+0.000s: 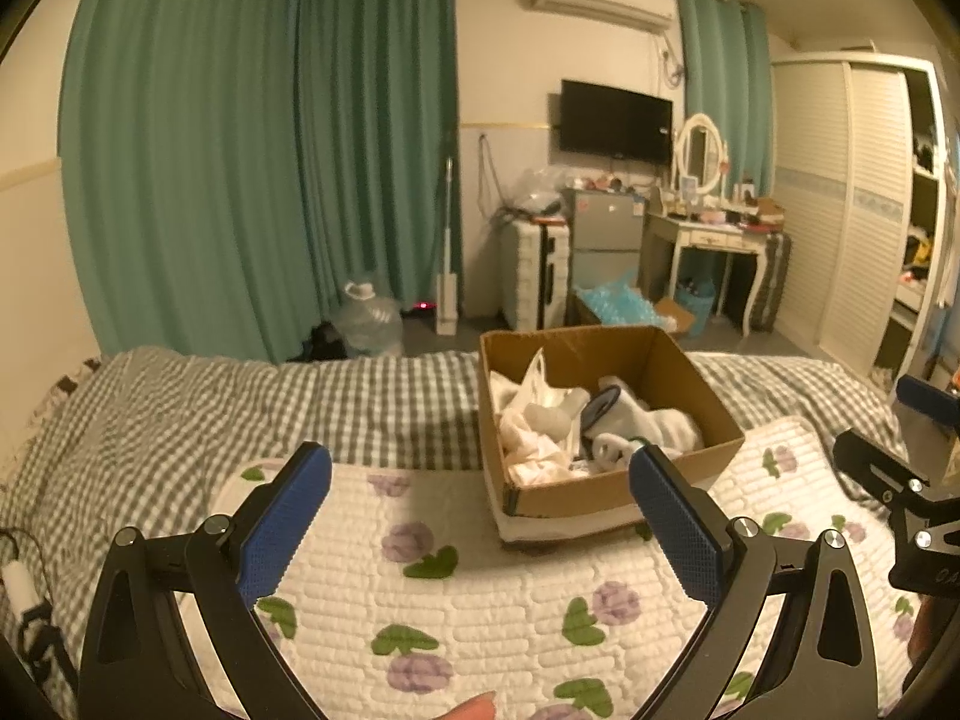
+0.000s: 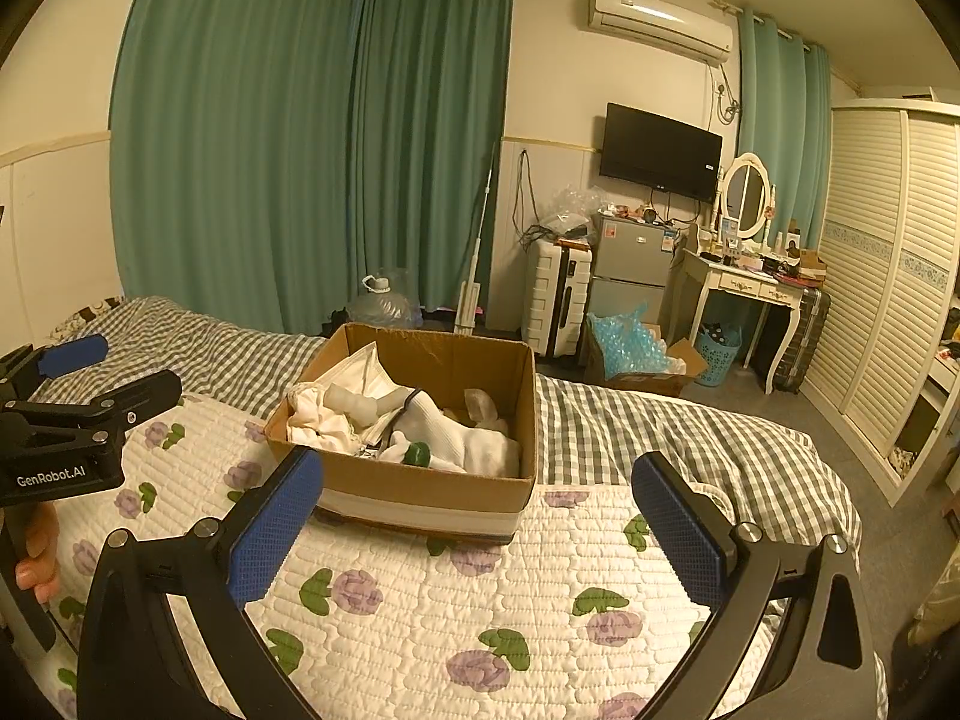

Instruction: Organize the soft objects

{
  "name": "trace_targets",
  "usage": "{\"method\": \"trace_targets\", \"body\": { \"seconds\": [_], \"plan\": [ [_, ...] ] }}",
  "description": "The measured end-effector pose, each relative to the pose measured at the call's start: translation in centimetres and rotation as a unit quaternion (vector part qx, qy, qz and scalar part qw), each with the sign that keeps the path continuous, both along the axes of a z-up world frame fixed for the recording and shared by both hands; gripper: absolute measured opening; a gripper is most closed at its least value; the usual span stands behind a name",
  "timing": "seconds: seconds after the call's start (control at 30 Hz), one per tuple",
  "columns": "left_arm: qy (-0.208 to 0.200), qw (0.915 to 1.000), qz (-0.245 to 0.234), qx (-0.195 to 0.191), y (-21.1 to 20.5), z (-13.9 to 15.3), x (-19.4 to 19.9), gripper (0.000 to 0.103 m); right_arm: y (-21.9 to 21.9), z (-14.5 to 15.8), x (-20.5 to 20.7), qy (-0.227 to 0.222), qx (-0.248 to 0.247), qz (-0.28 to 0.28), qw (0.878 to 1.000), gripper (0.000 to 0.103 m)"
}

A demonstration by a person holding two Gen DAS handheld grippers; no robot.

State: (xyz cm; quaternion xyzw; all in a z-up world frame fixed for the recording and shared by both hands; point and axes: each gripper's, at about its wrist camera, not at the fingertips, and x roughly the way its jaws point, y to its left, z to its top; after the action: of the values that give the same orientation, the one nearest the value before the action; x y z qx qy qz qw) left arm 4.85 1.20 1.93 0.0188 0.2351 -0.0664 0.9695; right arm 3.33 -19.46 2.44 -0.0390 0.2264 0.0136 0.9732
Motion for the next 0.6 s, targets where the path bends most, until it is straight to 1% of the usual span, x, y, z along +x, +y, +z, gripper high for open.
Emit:
{"method": "trace_targets", "body": {
  "seconds": [0.33,0.6],
  "plan": [
    [-0.001,1.0000,0.005,0.000,0.17,-0.06,0.04,0.101,0.05,-0.04,0.03,0.000,0.001,0.000,1.000,0.103],
    [0.000,1.0000,0.005,0.009,-0.26,-0.25,-0.15,0.101,0.17,-0.25,0.01,0.002,0.000,0.000,1.000,0.103]
  ]
}}
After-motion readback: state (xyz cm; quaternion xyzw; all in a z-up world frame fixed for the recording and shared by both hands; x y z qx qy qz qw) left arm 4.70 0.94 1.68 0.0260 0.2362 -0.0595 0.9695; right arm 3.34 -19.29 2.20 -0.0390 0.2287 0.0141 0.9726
